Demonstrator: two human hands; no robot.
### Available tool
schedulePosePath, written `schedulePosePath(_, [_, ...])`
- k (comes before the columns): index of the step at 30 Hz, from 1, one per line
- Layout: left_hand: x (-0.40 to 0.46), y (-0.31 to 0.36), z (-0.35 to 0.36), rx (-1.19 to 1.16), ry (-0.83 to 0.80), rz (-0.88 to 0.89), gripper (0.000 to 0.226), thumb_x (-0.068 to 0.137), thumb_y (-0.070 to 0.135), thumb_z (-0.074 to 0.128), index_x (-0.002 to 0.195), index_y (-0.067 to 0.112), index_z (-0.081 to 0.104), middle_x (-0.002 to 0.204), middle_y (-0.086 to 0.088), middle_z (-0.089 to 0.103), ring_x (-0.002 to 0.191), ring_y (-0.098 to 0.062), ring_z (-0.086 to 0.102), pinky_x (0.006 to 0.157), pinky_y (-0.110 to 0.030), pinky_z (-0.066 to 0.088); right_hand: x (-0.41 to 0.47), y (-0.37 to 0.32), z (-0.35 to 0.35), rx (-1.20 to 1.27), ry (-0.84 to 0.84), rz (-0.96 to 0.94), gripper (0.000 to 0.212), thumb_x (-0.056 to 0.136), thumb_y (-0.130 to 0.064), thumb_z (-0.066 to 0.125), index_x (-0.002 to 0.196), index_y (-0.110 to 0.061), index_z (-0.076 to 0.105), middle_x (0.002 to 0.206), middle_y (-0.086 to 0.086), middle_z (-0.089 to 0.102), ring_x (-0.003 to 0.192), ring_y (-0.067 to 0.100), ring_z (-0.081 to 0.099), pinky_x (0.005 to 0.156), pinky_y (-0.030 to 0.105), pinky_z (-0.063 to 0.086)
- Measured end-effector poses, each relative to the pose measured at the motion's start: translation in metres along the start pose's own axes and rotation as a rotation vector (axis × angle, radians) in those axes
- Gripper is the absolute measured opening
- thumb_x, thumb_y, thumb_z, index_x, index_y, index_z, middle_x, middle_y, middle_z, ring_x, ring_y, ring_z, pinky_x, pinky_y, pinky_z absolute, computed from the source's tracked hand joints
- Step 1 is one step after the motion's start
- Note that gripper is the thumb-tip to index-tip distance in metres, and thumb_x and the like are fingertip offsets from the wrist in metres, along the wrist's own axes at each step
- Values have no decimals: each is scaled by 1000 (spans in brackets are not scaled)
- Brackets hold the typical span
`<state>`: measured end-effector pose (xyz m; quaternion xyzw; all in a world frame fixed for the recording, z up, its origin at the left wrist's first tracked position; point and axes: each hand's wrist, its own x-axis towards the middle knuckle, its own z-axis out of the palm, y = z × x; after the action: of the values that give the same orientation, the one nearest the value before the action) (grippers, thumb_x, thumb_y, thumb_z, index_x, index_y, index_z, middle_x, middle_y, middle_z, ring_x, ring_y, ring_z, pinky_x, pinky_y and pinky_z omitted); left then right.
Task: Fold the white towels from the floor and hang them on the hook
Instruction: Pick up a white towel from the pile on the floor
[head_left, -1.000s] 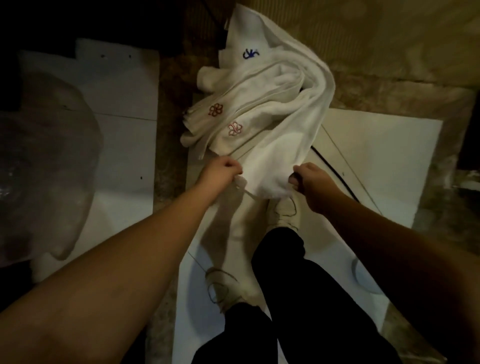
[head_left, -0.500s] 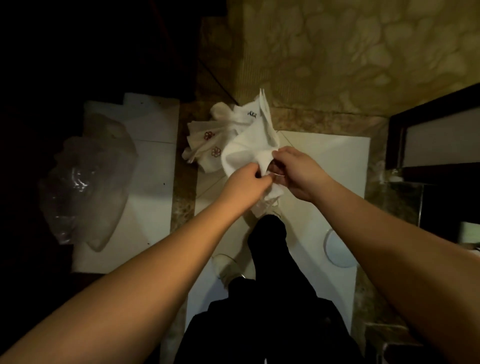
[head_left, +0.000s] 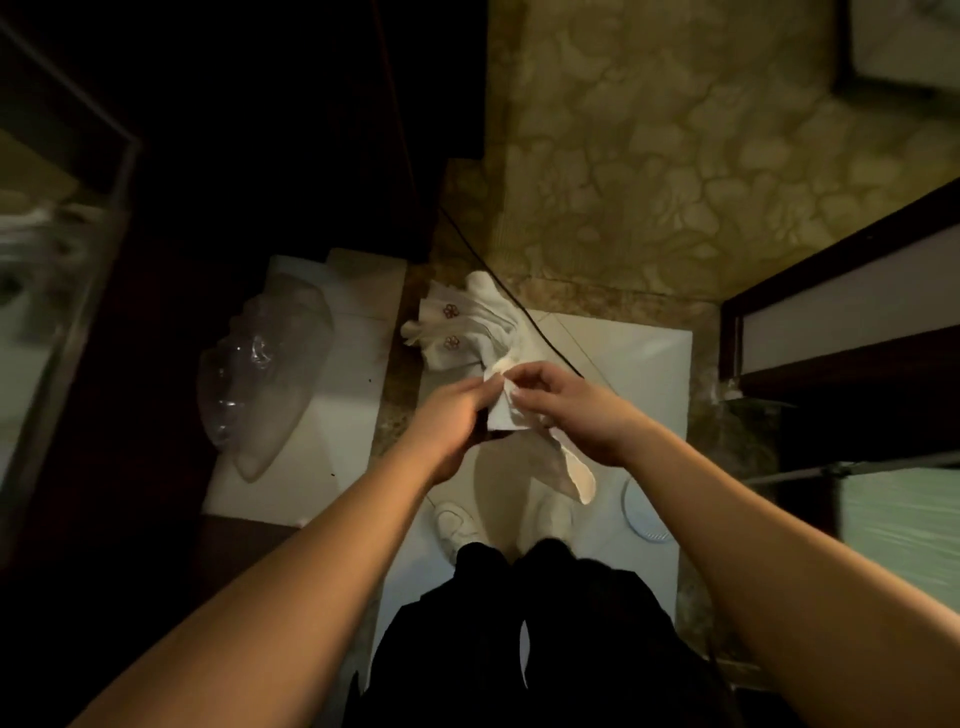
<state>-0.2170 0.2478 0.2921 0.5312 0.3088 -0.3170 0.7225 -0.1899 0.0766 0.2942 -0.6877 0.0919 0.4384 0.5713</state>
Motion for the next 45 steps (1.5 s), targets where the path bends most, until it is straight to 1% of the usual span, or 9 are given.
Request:
schedulePosePath(4, [-53,-13,12,-64,19,18,24,103,18,55,116,3,68,108,-17,75,87,-23,75,71,-33,61,-52,-3,13,-149,-49,-43,51,66,-47,79,113,-41,61,112,-10,70,100,7,69,92,32,55])
schedulePosePath(8, [-103,-28,29,-49,27,96,22,103,22,54,111,11,71,104,-10,77,94,-23,75,75,-32,61,-94,-3,19,-344,-59,-146,37,84,-31,77,112,-44,56,114,-13,65,100,5,67,90,29,55])
schedulePosePath(13, [-174,-70,59,-17,77,175,17,102,21,55,102,17,71,91,-1,79,86,-16,76,66,-24,59,-163,21,25,-580,-75,-317,55,83,-41,78,131,-35,52,117,-17,59,103,-3,58,75,11,46])
schedulePosePath(19, [-268,-126,73,-55,224,291,31,98,22,63,121,1,65,116,-20,71,106,-33,70,91,-38,59,-244,42,43,-442,-22,-471,24,105,-24,50,106,-39,68,104,-7,68,79,3,67,61,16,52])
schedulePosePath(24, [-358,-165,60,-158,449,399,26,102,17,58,117,-5,57,78,-13,73,60,-15,71,52,-21,52,-298,40,66,-222,56,-458,29,103,-14,51,93,-28,75,101,9,66,72,28,57,53,28,50])
schedulePosePath(26, [-397,-183,49,-194,538,427,27,102,14,57,119,-7,57,83,-16,68,54,-14,62,45,-21,46,-318,38,76,-219,63,-460,27,103,-13,51,95,-25,74,103,18,67,75,32,59,58,35,52])
schedulePosePath(33, [-530,-275,27,-354,607,593,17,101,8,55,109,18,67,75,-6,68,52,-14,55,51,-24,42,-390,53,119,-447,72,-616,29,95,-3,55,97,-29,68,101,4,65,93,24,63,78,39,57])
schedulePosePath(39, [-631,-395,6,-445,621,643,27,99,4,48,101,9,75,113,-14,66,88,-22,68,66,-27,50,-463,102,167,-644,192,-643,30,102,-19,44,118,-24,70,112,-1,62,101,19,61,78,30,50])
schedulePosePath(45, [-758,-491,-14,-334,684,791,33,90,-11,50,107,8,71,99,-9,75,92,-20,71,78,-26,55,-527,148,206,-406,86,-512,33,100,-11,42,114,-12,72,85,10,60,63,18,48,55,29,37])
